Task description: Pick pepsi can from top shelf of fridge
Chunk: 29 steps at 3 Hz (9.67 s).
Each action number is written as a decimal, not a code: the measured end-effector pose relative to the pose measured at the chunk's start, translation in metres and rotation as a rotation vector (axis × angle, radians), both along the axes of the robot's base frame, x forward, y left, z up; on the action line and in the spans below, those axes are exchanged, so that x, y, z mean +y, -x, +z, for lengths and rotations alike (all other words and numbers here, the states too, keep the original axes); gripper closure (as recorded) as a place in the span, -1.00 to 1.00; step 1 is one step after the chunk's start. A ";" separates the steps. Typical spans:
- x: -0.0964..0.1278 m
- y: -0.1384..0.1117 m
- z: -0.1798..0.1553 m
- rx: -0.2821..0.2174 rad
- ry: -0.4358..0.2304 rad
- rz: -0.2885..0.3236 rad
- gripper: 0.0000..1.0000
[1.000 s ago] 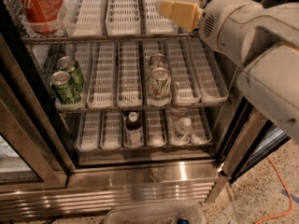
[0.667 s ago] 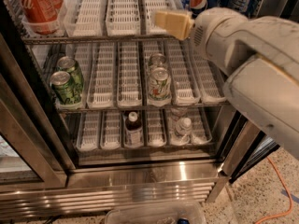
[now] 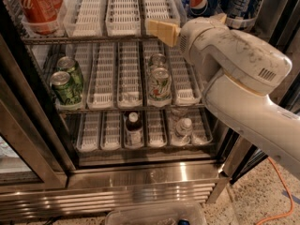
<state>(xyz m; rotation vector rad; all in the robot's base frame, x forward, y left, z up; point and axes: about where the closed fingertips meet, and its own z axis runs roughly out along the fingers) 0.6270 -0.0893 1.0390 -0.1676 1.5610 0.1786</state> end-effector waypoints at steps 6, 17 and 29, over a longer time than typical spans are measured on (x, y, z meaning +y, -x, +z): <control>-0.014 0.014 0.024 -0.055 0.049 -0.114 -1.00; -0.051 -0.013 0.028 -0.096 0.048 -0.245 -0.30; -0.040 0.047 0.071 -0.158 -0.080 -0.147 1.00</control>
Offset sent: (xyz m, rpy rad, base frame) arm 0.0072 0.0084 0.0160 0.0025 -0.0702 -0.0534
